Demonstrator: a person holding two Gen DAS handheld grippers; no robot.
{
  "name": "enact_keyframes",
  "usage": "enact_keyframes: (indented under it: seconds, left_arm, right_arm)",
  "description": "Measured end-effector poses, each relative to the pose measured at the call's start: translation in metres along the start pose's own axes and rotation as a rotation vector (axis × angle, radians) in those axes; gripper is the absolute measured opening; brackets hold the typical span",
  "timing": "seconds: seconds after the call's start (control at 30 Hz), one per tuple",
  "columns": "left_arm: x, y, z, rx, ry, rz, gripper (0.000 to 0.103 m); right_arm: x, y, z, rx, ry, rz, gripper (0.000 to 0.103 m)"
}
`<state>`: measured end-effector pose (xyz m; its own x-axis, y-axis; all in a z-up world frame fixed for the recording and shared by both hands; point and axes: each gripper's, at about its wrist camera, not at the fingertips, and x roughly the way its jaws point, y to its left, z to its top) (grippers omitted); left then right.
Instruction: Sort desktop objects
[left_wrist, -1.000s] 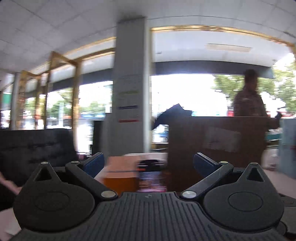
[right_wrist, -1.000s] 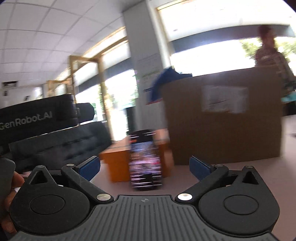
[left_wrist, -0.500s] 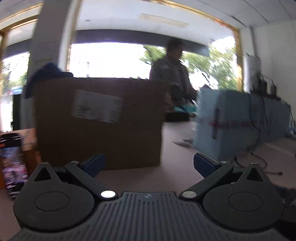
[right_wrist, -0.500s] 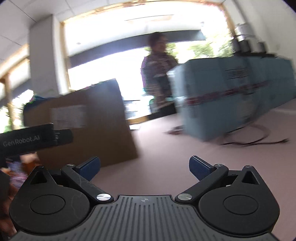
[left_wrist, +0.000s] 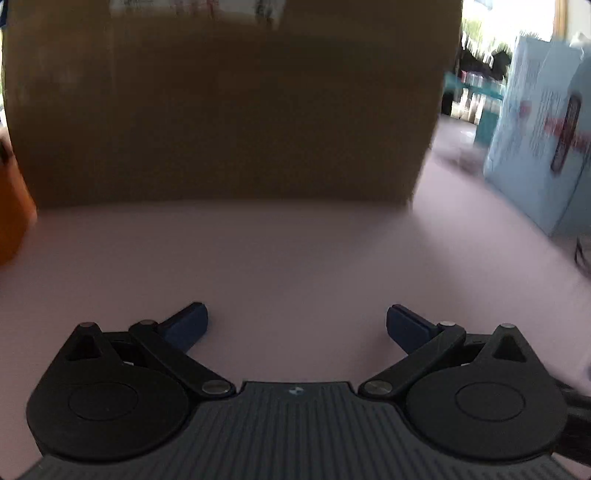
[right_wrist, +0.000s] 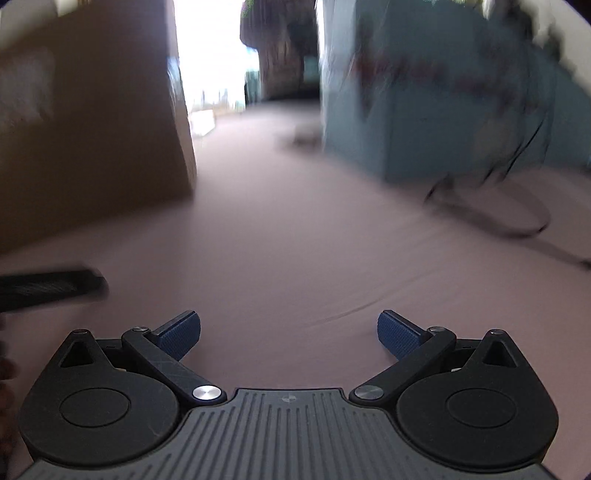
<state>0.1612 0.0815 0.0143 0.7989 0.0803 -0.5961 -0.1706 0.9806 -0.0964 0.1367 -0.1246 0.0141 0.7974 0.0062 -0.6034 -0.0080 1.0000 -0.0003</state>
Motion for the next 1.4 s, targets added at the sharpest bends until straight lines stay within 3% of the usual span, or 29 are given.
enact_keyframes:
  seconds: [0.17, 1.4]
  left_arm:
    - [0.012, -0.007, 0.003, 0.064, 0.033, 0.060, 0.103]
    - [0.006, -0.011, -0.006, 0.068, 0.026, 0.067, 0.103]
  right_arm:
    - [0.039, 0.017, 0.025, 0.005, 0.015, -0.029, 0.103]
    - [0.037, 0.015, 0.024, 0.027, 0.012, -0.012, 0.103]
